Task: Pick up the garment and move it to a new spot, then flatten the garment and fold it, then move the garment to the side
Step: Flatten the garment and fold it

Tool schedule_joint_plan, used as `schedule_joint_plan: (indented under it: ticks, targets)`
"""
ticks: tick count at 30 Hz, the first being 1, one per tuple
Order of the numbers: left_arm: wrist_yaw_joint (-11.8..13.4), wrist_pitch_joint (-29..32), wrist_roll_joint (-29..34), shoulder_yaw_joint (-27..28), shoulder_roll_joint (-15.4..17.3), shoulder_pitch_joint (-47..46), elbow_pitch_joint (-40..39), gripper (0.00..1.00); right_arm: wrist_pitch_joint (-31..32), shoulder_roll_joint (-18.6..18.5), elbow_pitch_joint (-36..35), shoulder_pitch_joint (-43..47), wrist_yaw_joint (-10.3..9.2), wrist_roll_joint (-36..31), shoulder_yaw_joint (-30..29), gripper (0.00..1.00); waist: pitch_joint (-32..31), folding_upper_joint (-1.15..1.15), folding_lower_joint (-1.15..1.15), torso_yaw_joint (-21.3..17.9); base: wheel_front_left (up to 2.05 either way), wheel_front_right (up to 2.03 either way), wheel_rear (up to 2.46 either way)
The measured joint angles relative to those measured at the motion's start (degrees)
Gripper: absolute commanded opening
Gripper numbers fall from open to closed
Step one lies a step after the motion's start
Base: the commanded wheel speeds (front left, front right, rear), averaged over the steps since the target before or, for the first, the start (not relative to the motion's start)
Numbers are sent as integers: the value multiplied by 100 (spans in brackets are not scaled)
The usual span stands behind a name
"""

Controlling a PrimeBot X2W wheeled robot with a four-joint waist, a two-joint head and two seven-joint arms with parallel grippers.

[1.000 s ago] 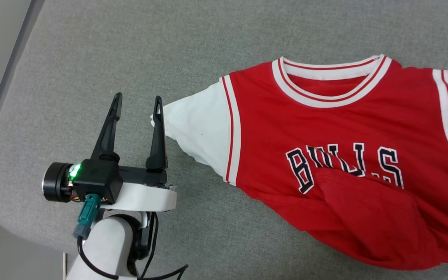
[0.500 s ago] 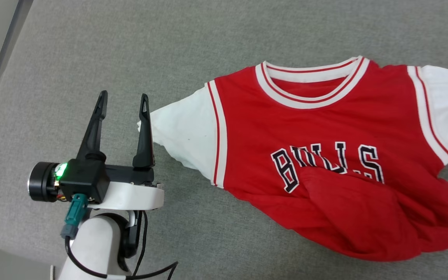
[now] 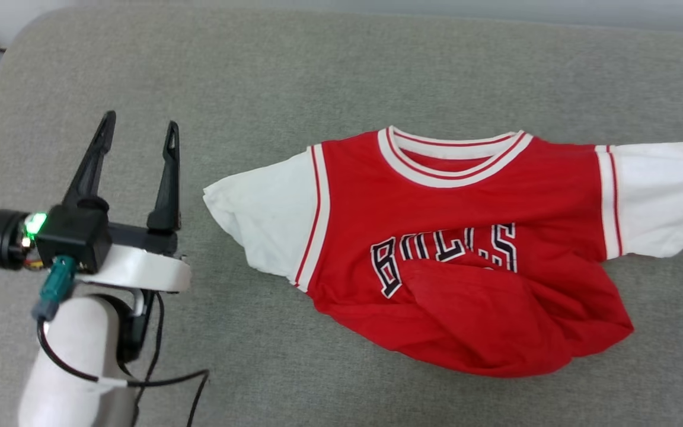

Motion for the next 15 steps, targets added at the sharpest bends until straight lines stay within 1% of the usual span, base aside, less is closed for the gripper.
schedule_joint_plan:
  ticks: [2,5,9,12,14,15]
  targets:
    - [-154,1,3,-47,208,-227,256,100,-35,87,-118,125,0,-10,-90,0,-57,0,0,-99,0,0,0]
    - [-341,253,-18,-198,510,-716,565,100,-41,174,-264,261,0,-66,-249,0,-125,0,0,-233,0,0,0]
    - [-460,999,-309,-553,855,-1344,794,100,-32,290,-441,459,0,-147,-435,0,-155,0,0,-385,0,0,0]
    - [-486,1611,-839,-917,1111,-1705,875,100,-15,352,-552,550,0,-216,-583,0,-144,0,0,-479,0,0,0]
    - [-500,2238,-1349,-1288,1352,-1922,959,100,3,425,-636,604,0,-229,-641,0,-126,0,0,-539,0,0,0]
    - [-500,2681,-1655,-1505,1481,-1992,1044,100,14,450,-666,647,0,-243,-672,0,-116,0,0,-566,0,0,0]
